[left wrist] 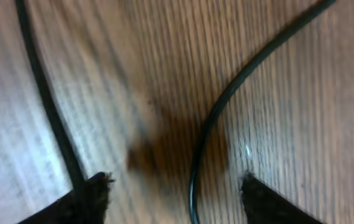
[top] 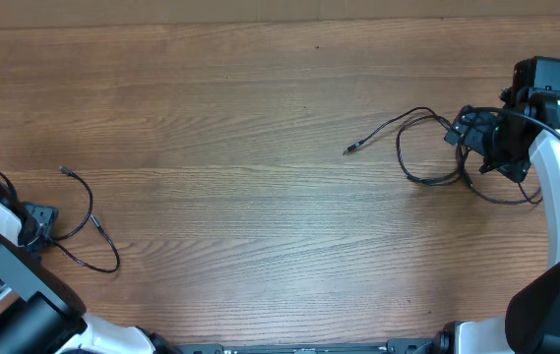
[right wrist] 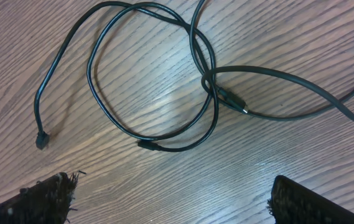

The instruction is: Untangle cables

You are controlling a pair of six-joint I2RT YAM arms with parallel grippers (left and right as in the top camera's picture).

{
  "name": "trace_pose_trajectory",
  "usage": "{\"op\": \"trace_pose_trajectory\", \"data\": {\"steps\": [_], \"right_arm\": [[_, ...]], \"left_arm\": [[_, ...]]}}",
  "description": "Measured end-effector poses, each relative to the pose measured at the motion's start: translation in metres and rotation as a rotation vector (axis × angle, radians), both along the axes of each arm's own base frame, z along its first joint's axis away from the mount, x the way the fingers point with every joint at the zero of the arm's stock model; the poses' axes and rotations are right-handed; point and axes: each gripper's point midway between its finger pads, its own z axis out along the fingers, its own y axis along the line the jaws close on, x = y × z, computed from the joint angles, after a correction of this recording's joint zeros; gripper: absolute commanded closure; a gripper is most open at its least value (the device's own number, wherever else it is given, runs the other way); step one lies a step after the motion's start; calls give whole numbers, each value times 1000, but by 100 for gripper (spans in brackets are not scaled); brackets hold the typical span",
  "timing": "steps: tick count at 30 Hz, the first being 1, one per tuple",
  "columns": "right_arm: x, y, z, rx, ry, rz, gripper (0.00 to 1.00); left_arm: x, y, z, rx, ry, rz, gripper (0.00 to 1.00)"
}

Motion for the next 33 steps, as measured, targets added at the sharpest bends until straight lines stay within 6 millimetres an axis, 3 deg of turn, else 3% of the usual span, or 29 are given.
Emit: {"op": "trace_pose_trajectory", "data": {"steps": [2, 4, 10, 20, 25, 33], "right_arm": [[0, 0, 0, 0, 0, 0, 0], [0, 0, 0, 0, 0, 0, 0], [-1, 0, 0, 1, 3, 0, 0], [-13, 2, -3, 10, 53, 0, 0], [-14, 3, -4, 11, 60, 0, 0], [-18, 9, -4, 45, 74, 7, 0]], "left_arm": [[1, 0, -9, -12, 9, -7, 42], [2, -1, -17, -21, 21, -12, 51], [20, 6, -18, 39, 4, -50, 95], [83, 28, -13, 138, -111, -109, 96], [139, 35, 0, 142, -214, -186, 96], [270, 40, 71, 257, -392, -352, 96]]}}
